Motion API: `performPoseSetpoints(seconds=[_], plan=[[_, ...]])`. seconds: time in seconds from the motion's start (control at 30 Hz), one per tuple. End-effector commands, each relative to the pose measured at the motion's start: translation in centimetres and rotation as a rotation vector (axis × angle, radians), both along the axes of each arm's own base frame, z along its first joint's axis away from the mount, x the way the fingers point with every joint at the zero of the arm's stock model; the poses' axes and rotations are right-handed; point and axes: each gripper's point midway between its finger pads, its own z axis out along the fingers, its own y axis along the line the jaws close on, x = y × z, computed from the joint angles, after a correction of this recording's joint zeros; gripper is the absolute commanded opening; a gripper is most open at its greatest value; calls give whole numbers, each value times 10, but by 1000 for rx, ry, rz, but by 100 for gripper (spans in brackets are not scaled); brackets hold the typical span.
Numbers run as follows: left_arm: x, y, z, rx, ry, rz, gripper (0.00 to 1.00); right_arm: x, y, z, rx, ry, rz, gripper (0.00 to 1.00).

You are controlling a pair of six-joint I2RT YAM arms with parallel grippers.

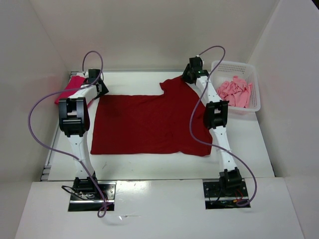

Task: Fold and stack the t-shirts
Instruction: Grap the side of the flattened tshirt furthest away from the robot with both arms

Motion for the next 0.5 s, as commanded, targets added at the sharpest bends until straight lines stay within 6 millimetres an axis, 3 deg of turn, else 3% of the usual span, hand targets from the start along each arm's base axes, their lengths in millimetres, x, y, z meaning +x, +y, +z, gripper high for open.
performPoseSetpoints(seconds=[0.0,0.17,0.27,0.33,0.37,0.47], plan=[[-1,5,2,-6,-10,20,58,0,20,-13,54,7,26,40],[-5,0,-11,-24,12,5,45,3,21,-5,65,-9,20,28],[-5,-2,-13,-37,7,6,33,8,24,19,95,-51,16,21],[-5,-2,-6,-36,-11,6,24,9,25,23,104,-60,11,16],[-5,-2,-6,-36,-11,6,16,11,25,35,108,-81,12,15],[-3,-1,10,-33,-49,5,7,12,26,51,129,-100,0,8]])
